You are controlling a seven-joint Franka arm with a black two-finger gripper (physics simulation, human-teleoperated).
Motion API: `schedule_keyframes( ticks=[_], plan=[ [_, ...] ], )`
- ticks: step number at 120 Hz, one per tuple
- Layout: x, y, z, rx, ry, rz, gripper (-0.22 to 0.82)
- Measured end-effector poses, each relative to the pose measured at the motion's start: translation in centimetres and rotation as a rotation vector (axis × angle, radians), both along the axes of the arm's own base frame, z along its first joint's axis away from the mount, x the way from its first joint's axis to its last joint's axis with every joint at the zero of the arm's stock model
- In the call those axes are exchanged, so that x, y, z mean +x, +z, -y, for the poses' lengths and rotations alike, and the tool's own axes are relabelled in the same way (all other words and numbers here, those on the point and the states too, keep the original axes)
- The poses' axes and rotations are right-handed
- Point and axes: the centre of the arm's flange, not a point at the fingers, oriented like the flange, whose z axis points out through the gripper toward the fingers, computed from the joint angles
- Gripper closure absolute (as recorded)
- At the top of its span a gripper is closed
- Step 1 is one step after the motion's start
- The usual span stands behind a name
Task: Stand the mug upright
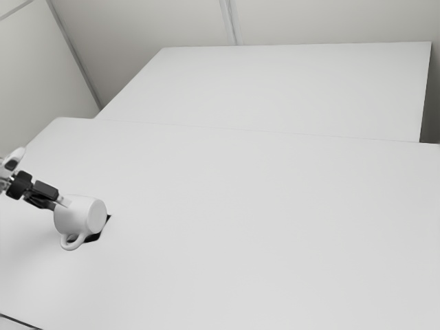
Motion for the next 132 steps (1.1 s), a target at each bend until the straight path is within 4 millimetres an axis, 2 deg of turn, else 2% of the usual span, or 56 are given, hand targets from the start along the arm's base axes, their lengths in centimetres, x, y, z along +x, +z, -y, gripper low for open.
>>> schedule_keyframes(
  ticks=[32,60,96,116,132],
  plan=[
    [-1.4,-2.2,-0.8,-0.127,0.025,0.015,0.00],
    [-0.8,-3.0,-1.3,-0.224,0.013,0.040,0.00],
    [0.3,-4.1,-0.5,-0.321,-0.020,0.073,0.01],
    [0.7,-4.6,-0.1,-0.349,-0.032,0.087,0.14],
    [0.8,-4.6,0.0,-0.356,-0.038,0.097,0.33]
  ],
)
